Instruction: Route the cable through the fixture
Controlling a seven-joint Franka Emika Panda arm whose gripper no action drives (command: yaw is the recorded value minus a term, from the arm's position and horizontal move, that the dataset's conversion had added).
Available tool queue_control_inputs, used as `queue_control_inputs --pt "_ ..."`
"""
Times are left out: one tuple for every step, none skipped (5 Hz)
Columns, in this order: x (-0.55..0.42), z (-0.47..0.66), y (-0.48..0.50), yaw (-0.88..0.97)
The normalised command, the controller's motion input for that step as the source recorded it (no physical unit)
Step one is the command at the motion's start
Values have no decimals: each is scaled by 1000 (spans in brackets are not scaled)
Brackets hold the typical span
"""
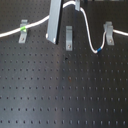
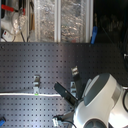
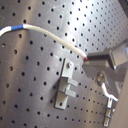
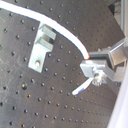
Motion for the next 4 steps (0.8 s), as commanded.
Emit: queue_control_inputs --pt "17 2 34 0" --pt "-56 215 -99 0" --pt "-156 424 -77 -426" --pt "-15 242 -105 -643"
